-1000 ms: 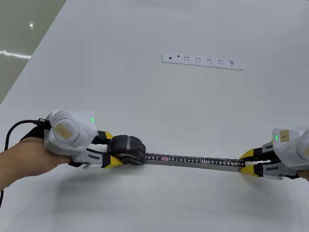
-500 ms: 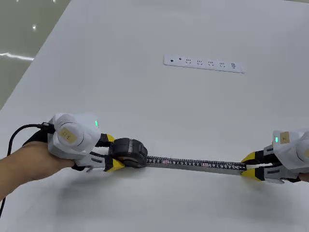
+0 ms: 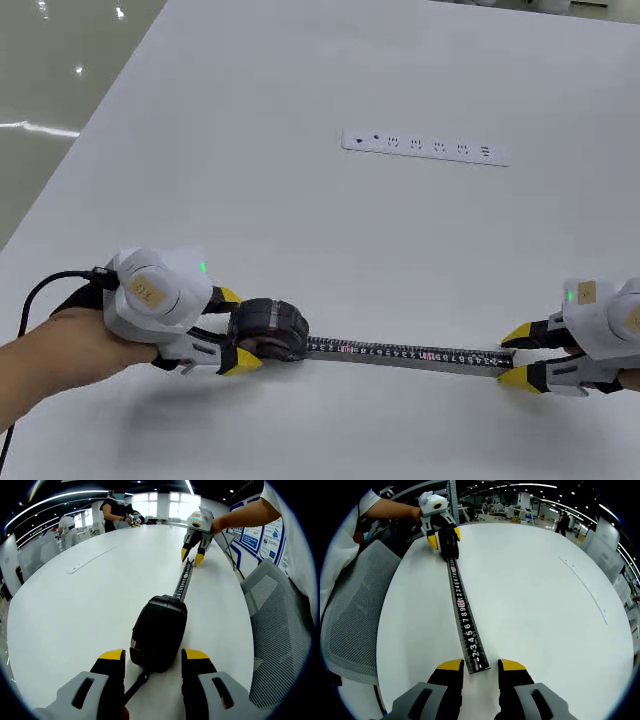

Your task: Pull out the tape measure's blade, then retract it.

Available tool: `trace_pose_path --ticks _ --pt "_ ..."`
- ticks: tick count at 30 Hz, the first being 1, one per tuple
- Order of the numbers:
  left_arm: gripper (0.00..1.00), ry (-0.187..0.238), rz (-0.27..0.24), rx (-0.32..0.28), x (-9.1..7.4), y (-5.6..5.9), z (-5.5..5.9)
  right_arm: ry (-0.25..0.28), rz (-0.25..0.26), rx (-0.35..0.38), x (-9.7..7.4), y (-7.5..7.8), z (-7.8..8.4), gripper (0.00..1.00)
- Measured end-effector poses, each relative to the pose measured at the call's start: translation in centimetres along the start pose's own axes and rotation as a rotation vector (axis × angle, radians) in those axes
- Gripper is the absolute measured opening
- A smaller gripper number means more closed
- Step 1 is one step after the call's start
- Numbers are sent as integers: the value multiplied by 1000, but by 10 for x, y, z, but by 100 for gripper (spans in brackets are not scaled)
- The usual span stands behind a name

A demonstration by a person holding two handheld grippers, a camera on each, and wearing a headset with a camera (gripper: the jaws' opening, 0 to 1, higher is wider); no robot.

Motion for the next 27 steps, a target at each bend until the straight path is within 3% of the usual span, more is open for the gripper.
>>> trace_pose_path --ticks 6,8,11,12,14,16,21,22,27 --pt "45 25 -18 -27 -9 -1 0 44 20 45 -9 -3 -3 32" --pt "47 48 -31 -54 -13 0 -1 66 28 70 -13 -5 -5 36" --pt "50 41 -52 -107 -17 0 5 92 32 120 -16 -10 -5 44" --pt "50 53 -56 -109 -20 2 4 98 43 130 -18 -11 -5 47" --pt "52 84 -60 -168 -24 6 3 112 44 144 -20 -15 -5 49" --pt "54 86 -71 -159 -29 10 4 122 57 147 -23 -19 -5 50" --pt "56 122 -100 -201 -41 20 7 146 84 179 -28 -31 -3 55" --pt "56 139 -98 -236 -43 21 9 162 89 193 -29 -34 -3 56" --pt "60 159 -142 -283 -52 29 19 192 125 227 -35 -46 -1 61"
Point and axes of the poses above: the centre of the closed fingertips' face, and the gripper's own axes: x roughly forward along the fingers, y roughly to its right, z roughly out of its underside, the point moved 10 cm from there along -x, roughly backward along the fingers, and after that the axes turned 10 degrees about -y, right-handed, at the moved point
